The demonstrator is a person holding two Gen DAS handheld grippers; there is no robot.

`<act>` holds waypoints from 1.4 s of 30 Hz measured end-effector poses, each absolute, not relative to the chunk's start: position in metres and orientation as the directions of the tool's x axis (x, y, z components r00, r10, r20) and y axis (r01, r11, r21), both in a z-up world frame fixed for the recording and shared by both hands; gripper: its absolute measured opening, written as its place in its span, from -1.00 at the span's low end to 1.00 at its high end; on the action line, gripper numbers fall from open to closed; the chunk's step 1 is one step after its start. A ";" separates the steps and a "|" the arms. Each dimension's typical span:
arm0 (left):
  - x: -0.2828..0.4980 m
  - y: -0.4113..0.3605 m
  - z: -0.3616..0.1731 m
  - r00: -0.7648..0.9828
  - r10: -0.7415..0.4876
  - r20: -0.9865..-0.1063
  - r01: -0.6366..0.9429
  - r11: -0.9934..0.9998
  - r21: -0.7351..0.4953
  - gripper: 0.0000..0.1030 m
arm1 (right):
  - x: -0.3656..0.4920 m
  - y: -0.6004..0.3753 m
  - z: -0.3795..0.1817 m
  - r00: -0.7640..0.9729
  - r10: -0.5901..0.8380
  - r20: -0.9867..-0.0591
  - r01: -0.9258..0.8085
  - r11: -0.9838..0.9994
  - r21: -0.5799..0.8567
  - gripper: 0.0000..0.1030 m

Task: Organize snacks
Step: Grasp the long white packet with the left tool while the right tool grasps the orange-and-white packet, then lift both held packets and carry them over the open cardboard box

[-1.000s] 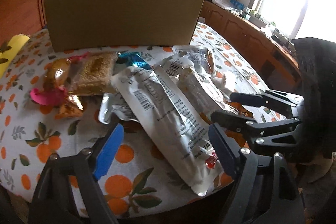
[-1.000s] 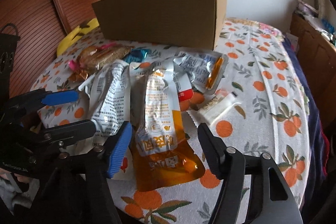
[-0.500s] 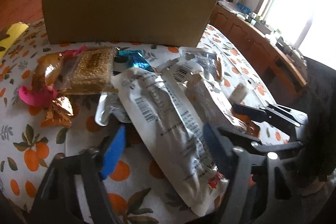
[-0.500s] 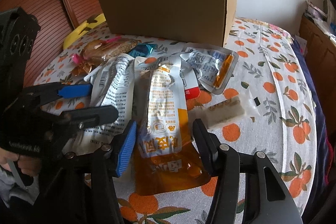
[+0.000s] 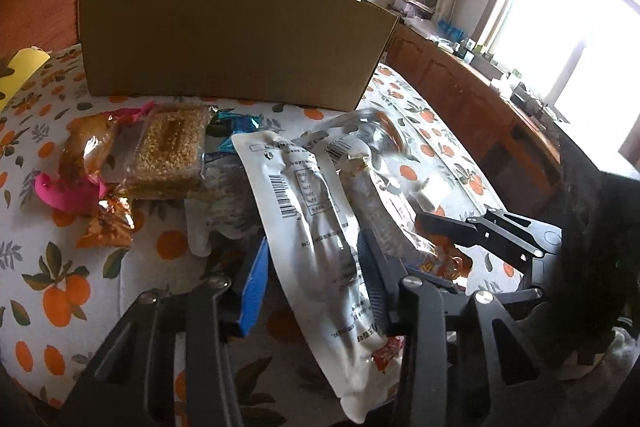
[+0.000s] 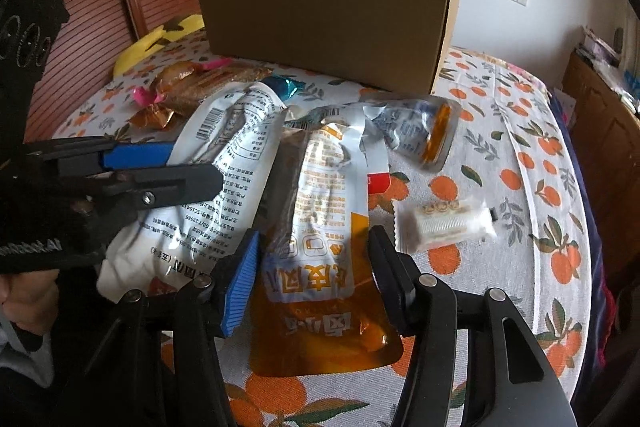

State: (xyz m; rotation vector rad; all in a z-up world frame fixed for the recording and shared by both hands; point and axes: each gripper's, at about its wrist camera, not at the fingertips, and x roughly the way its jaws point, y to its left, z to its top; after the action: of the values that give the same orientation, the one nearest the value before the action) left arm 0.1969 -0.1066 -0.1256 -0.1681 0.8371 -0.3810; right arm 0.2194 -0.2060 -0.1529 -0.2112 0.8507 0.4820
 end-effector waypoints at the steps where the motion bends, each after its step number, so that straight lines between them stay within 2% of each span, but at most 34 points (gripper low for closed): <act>1: 0.198 -0.110 -0.126 0.607 -0.385 -0.695 0.270 0.923 -0.276 -0.07 | 0.219 -0.206 -0.153 0.560 0.323 -0.763 -0.487 0.873 0.011 0.07; 4: 0.201 -0.116 -0.130 0.606 -0.350 -0.714 0.264 0.936 -0.235 -0.08 | 0.219 -0.205 -0.153 0.563 0.320 -0.762 -0.486 0.874 0.008 0.06; 10: 0.191 -0.114 -0.121 0.641 -0.340 -0.688 0.295 0.937 -0.188 -0.36 | 0.219 -0.205 -0.153 0.560 0.317 -0.766 -0.486 0.874 0.008 0.06; 13: 0.186 -0.108 -0.114 0.644 -0.347 -0.682 0.308 0.933 -0.185 -0.40 | 0.221 -0.206 -0.152 0.550 0.322 -0.770 -0.482 0.876 0.022 0.05; 27: 0.177 -0.067 -0.094 0.688 -0.347 -0.638 0.288 0.937 -0.199 -0.42 | 0.242 -0.194 -0.149 0.539 0.318 -0.780 -0.455 0.889 0.048 0.09; 34: 0.174 -0.067 -0.088 0.698 -0.346 -0.626 0.297 0.936 -0.186 -0.42 | 0.249 -0.181 -0.153 0.555 0.258 -0.791 -0.448 0.894 -0.023 0.11; 36: 0.172 -0.066 -0.087 0.700 -0.346 -0.624 0.298 0.936 -0.185 -0.41 | 0.250 -0.181 -0.153 0.556 0.253 -0.792 -0.441 0.897 -0.022 0.03; 38: 0.171 -0.065 -0.085 0.705 -0.343 -0.621 0.296 0.938 -0.182 -0.41 | 0.253 -0.184 -0.152 0.568 0.242 -0.787 -0.404 0.915 -0.010 -0.18; 40: 0.170 -0.063 -0.084 0.711 -0.341 -0.616 0.291 0.939 -0.183 -0.41 | 0.253 -0.190 -0.150 0.562 0.284 -0.777 -0.389 0.920 0.055 -0.21; 42: 0.169 -0.059 -0.081 0.717 -0.339 -0.609 0.290 0.940 -0.181 -0.41 | 0.246 -0.189 -0.148 0.587 0.274 -0.762 -0.384 0.922 0.036 -0.22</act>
State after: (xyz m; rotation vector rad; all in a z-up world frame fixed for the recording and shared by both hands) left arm 0.1690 -0.0590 -0.0809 -0.0744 0.6887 -0.3485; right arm 0.2461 -0.1894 -0.1477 -0.1378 0.8620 0.3853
